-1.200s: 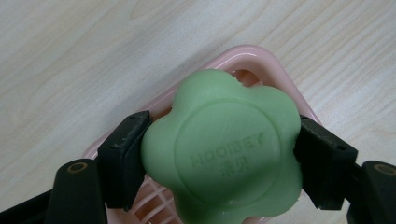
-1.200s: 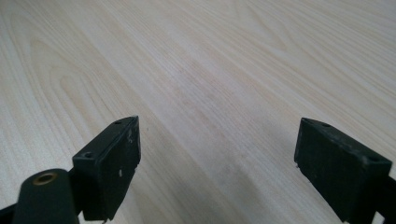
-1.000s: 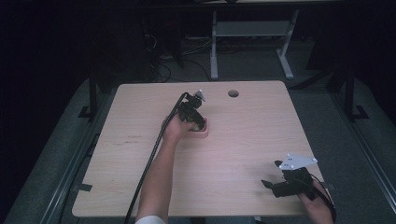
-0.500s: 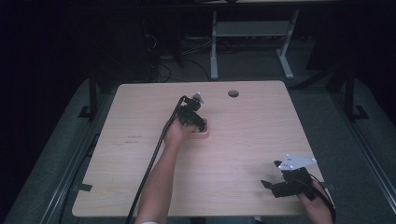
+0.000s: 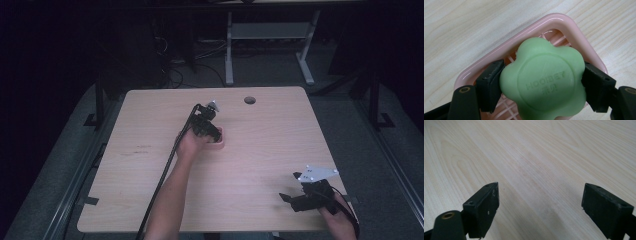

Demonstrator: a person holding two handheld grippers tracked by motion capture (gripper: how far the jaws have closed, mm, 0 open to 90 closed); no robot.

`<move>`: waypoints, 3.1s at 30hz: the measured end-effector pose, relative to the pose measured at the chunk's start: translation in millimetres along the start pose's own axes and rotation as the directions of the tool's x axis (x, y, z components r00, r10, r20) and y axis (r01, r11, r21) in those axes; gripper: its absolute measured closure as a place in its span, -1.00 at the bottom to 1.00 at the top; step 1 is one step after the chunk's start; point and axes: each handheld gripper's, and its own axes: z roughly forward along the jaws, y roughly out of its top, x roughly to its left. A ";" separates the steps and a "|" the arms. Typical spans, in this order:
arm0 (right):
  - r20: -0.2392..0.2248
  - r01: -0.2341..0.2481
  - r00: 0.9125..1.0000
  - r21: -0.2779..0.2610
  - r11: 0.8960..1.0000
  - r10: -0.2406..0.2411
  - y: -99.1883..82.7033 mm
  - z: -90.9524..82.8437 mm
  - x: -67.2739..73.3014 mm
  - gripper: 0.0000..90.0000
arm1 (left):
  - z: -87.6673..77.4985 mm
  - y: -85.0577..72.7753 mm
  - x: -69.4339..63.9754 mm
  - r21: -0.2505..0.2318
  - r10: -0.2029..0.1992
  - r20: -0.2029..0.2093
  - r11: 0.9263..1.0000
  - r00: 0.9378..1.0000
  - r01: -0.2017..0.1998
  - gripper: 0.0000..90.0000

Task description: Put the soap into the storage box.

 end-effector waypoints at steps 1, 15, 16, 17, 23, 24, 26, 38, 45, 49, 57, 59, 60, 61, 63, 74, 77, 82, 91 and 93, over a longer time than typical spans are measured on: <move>0.000 0.001 1.000 0.001 1.000 -0.001 -0.1 0.2 -0.2 -0.69 | -0.2 0.0 -0.5 0.000 0.004 -0.003 1.000 1.000 -0.004 -0.43; 0.003 -0.001 1.000 -0.002 1.000 0.001 -0.4 -0.4 -1.2 -0.69 | -4.8 -0.6 0.3 -0.011 0.015 -0.005 1.000 1.000 -0.015 -0.49; 0.002 -0.001 1.000 -0.001 1.000 0.001 -0.4 -0.4 -1.2 -0.69 | -6.0 -1.0 0.6 -0.013 0.011 -0.001 1.000 1.000 -0.011 -0.50; 0.003 0.000 1.000 -0.001 1.000 0.000 -0.5 -0.3 -1.2 -0.69 | -6.8 -1.2 0.7 -0.016 0.010 0.002 1.000 1.000 -0.010 -0.50; 0.005 0.001 1.000 0.001 1.000 -0.001 -0.6 -0.3 -1.1 -0.69 | -11.1 -2.5 1.8 -0.029 0.010 0.011 1.000 1.000 -0.010 -0.53; 0.005 -0.004 1.000 0.002 1.000 0.004 -0.7 -0.4 -0.9 -0.69 | -12.4 -2.8 1.7 -0.036 0.005 0.011 0.999 1.000 -0.005 -0.53; 0.004 -0.009 1.000 0.001 1.000 0.009 -1.0 -0.6 -1.2 -0.69 | -14.1 -3.3 1.5 -0.039 0.007 0.013 0.999 1.000 -0.007 -0.53; 0.006 -0.010 1.000 0.002 1.000 0.010 -1.1 -0.4 -0.5 -0.69 | -31.4 -13.9 2.3 -0.081 0.037 -0.008 0.996 0.999 -0.037 -0.54; 0.006 -0.012 1.000 0.007 1.000 0.012 -1.3 0.4 -1.0 -0.69 | -44.1 -23.8 3.7 -0.110 0.054 0.017 0.993 0.998 -0.052 -0.54; 0.008 -0.007 1.000 0.010 1.000 0.007 -1.7 0.5 -1.6 -0.69 | -50.3 -26.6 2.7 -0.127 0.057 0.017 0.990 0.998 -0.054 -0.54; 0.010 -0.021 1.000 0.011 1.000 0.021 -1.6 0.0 -0.6 -0.69 | -60.9 -33.3 -4.1 -0.165 0.089 0.031 0.983 0.996 -0.083 -0.53; 0.014 -0.013 1.000 0.014 1.000 0.013 -1.7 0.5 -0.6 -0.69 | -62.3 -36.5 -5.4 -0.175 0.092 0.033 0.981 0.995 -0.085 -0.53; 0.017 -0.008 1.000 0.013 1.000 0.008 -1.7 0.7 -0.6 -0.69 | -63.1 -37.8 -5.8 -0.175 0.091 0.034 0.981 0.995 -0.083 -0.53; 0.018 -0.007 1.000 0.013 1.000 0.007 -1.8 0.8 -0.4 -0.69 | -64.2 -40.2 -6.3 -0.179 0.092 0.034 0.980 0.995 -0.084 -0.53; 0.019 -0.007 1.000 0.014 1.000 0.007 -1.7 0.6 0.0 -0.69 | -65.9 -44.0 -6.2 -0.182 0.097 0.034 0.979 0.995 -0.089 -0.53; 0.026 -0.014 1.000 0.020 1.000 0.013 -2.1 1.8 -0.3 -0.69 | -67.2 -64.7 -9.7 -0.182 0.111 0.033 0.978 0.993 -0.104 -0.53; 0.032 -0.016 0.999 0.021 1.000 0.016 -2.6 1.8 -0.1 -0.69 | -69.2 -70.9 -9.2 -0.185 0.113 0.037 0.977 0.993 -0.105 -0.53; 0.038 -0.019 0.999 0.022 1.000 0.019 -3.3 1.4 -0.5 -0.69 | -73.0 -80.1 -10.0 -0.195 0.123 0.041 0.974 0.992 -0.112 -0.53; 0.048 -0.024 0.999 0.023 0.999 0.023 -4.2 0.6 -0.9 -0.69 | -74.3 -102.9 -15.8 -0.216 0.140 0.061 0.968 0.988 -0.124 -0.53; 0.053 -0.019 0.998 0.024 1.000 0.018 -4.3 0.5 -0.5 -0.69 | -73.2 -108.4 -16.2 -0.220 0.139 0.059 0.968 0.989 -0.123 -0.53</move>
